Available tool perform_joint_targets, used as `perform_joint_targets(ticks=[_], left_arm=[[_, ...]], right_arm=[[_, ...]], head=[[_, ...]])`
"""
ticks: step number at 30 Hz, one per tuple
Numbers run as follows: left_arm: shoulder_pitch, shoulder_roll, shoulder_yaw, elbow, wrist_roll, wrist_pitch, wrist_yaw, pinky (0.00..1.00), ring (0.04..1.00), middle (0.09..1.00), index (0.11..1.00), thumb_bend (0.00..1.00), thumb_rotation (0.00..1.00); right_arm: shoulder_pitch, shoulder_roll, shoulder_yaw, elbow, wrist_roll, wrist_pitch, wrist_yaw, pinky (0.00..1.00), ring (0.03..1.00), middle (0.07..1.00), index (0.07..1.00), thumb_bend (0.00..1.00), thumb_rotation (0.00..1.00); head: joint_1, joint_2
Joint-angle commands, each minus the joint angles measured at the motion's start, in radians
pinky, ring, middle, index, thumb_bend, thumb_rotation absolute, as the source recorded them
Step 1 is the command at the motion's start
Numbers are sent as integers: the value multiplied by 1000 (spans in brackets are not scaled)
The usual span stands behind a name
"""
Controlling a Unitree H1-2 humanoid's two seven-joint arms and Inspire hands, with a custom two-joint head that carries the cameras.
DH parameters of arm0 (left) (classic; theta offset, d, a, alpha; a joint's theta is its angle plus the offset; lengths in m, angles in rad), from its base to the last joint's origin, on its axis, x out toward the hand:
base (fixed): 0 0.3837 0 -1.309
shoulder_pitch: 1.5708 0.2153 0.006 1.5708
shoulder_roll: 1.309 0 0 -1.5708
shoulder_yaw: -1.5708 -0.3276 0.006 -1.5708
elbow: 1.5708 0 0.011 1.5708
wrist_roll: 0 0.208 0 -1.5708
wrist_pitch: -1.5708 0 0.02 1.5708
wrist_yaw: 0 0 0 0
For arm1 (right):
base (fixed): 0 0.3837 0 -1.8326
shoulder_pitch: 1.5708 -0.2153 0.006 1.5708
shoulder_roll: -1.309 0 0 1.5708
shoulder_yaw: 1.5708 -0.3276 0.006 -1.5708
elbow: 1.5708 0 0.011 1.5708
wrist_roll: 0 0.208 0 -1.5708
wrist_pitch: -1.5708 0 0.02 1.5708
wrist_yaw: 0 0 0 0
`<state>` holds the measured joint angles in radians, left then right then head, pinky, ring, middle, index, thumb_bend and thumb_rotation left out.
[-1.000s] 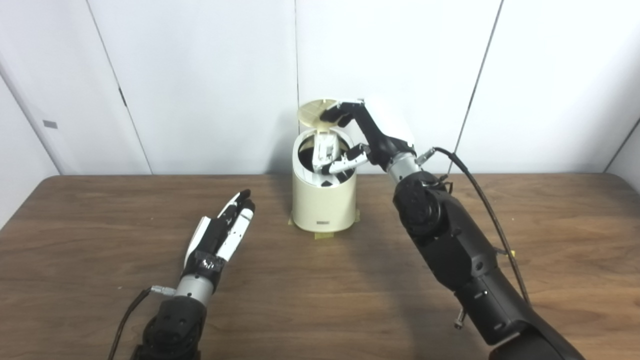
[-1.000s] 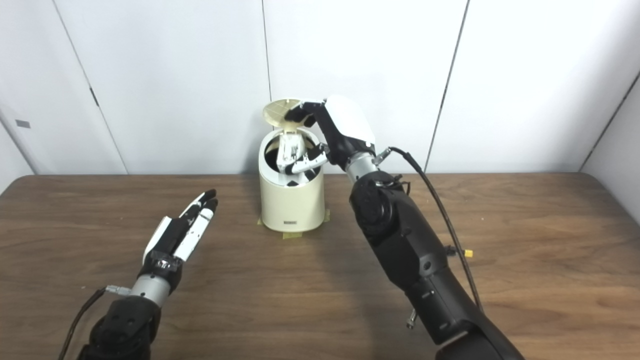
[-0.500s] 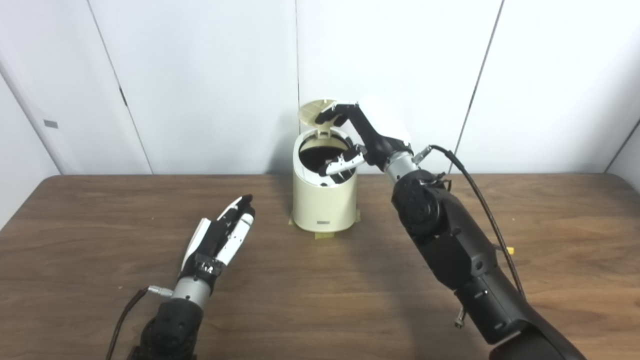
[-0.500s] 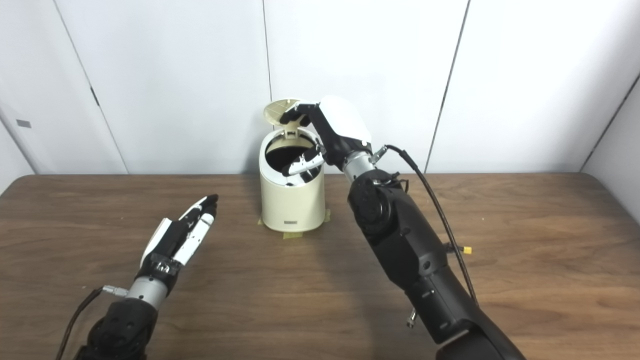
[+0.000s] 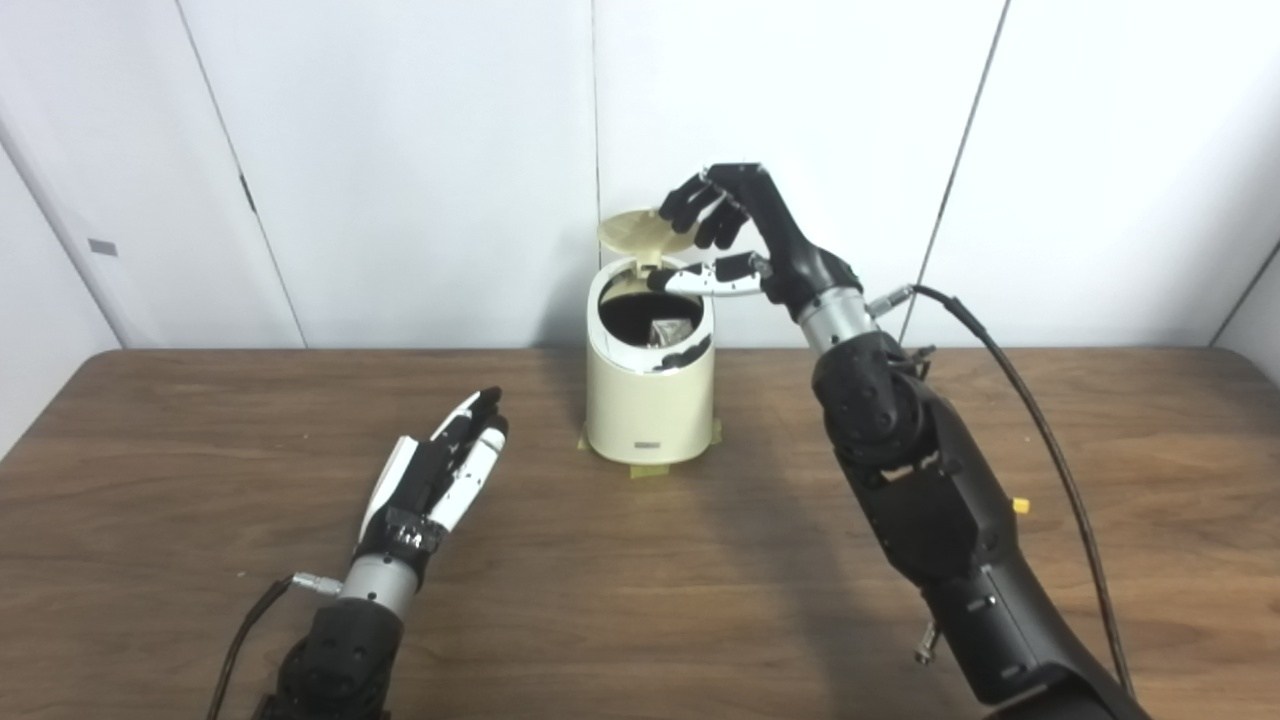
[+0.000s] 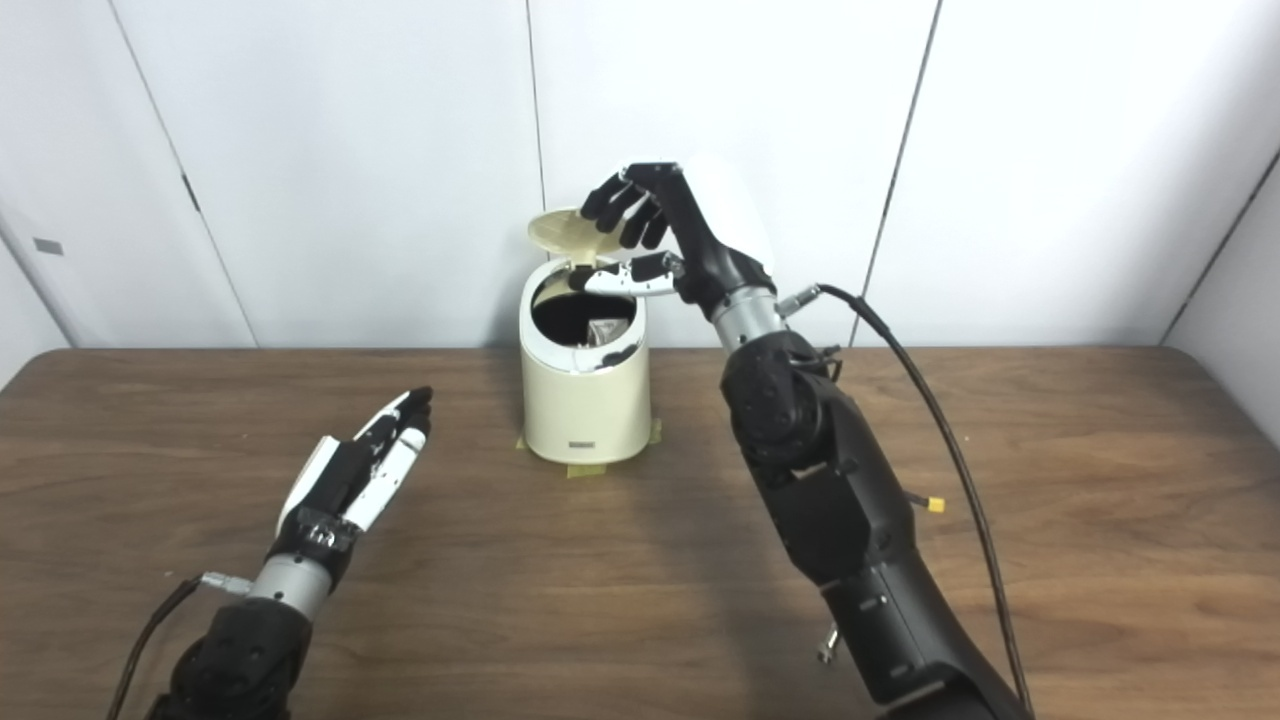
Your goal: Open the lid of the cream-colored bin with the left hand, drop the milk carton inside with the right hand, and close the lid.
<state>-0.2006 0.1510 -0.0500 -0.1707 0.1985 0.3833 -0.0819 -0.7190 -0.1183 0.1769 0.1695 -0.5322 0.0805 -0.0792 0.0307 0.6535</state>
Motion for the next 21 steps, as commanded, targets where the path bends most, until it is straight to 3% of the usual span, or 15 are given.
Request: perform_joint_targets(ticks=[1,8,11,16,18,21], left_arm=[[-69,-9,22,-15,-16,-21,19,991,964,933,933,325,838],[-165,-20,69,14,-91,-28,8,929,925,907,918,269,816],[-214,-11,78,30,-103,-28,5,898,904,886,902,321,817],[-279,9,82,46,-116,-21,-7,889,908,892,901,409,887],[-309,14,83,55,-120,-11,-6,887,906,893,894,406,891],[-356,21,79,82,-125,-4,-12,883,909,895,882,388,873]], right_arm=[[-24,-10,-26,-60,9,20,-3,373,431,495,482,522,0],[76,-21,-84,-190,82,82,46,397,437,489,485,522,0],[129,-14,-106,-258,89,138,52,409,449,489,490,522,0],[211,39,-169,-343,143,234,30,348,398,483,539,512,0],[259,64,-199,-378,197,260,38,374,448,469,526,514,5],[340,82,-218,-432,256,281,55,486,561,609,499,487,151]], head=[[1,0],[-6,-1],[-3,0],[1,-1],[2,-2],[2,-3]])
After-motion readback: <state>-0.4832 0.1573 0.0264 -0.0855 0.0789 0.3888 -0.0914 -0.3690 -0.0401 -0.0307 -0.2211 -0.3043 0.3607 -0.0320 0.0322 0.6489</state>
